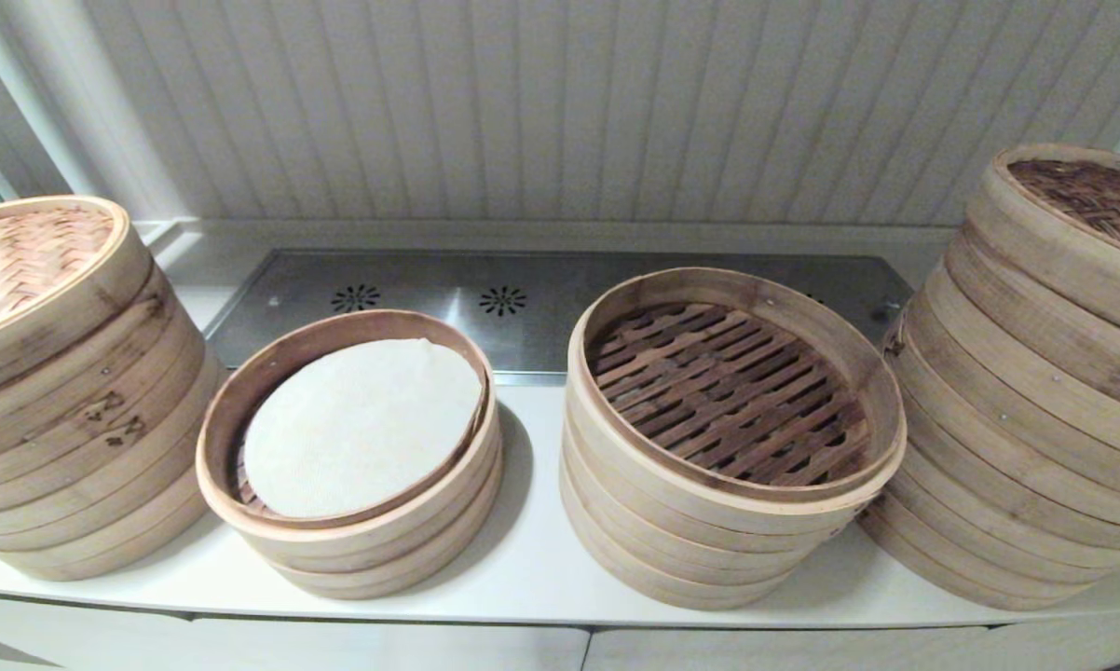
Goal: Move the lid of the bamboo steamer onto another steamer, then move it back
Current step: Pick up the steamer
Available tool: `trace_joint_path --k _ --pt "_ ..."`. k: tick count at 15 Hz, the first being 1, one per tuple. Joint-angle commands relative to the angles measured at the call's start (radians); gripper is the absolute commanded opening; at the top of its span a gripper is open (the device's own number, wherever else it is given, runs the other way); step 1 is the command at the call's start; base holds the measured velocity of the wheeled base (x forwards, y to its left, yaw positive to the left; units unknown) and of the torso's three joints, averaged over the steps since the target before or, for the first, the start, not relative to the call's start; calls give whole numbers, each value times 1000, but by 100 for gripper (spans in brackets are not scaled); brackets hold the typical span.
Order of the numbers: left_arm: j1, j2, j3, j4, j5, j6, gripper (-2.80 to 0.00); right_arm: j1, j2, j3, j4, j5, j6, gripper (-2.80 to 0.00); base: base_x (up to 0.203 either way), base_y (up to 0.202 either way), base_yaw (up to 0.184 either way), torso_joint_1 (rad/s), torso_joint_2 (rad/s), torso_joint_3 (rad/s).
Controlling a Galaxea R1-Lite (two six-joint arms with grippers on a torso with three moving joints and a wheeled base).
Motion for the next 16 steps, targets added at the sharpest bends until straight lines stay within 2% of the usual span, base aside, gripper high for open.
trace_joint_path --k 1,3,4,7,10,11,13,14,16 --pt "-80 -96 218 -95 215 7 -280 -1 1 0 1 0 0 -280 0 0 0 0 0 0" --pt "-138 -179 413 -202 338 16 -280 -1 1 0 1 0 0 -280 0 0 0 0 0 0" --pt "-176 -230 502 -237 372 20 -280 -1 1 0 1 0 0 -280 0 0 0 0 0 0" --pt "-219 -284 673 -309 403 25 -280 -1 1 0 1 0 0 -280 0 0 0 0 0 0" --pt "-222 -324 887 -501 399 28 -280 -1 1 0 1 0 0 -280 0 0 0 0 0 0" --pt "-221 -350 924 -557 398 26 -280 -1 1 0 1 0 0 -280 0 0 0 0 0 0" --pt "-220 -440 926 -570 399 40 -280 -1 1 0 1 0 0 -280 0 0 0 0 0 0" --pt "-220 -473 931 -573 415 70 -280 -1 1 0 1 0 0 -280 0 0 0 0 0 0" --pt "-220 -474 951 -570 531 111 -280 -1 1 0 1 0 0 -280 0 0 0 0 0 0"
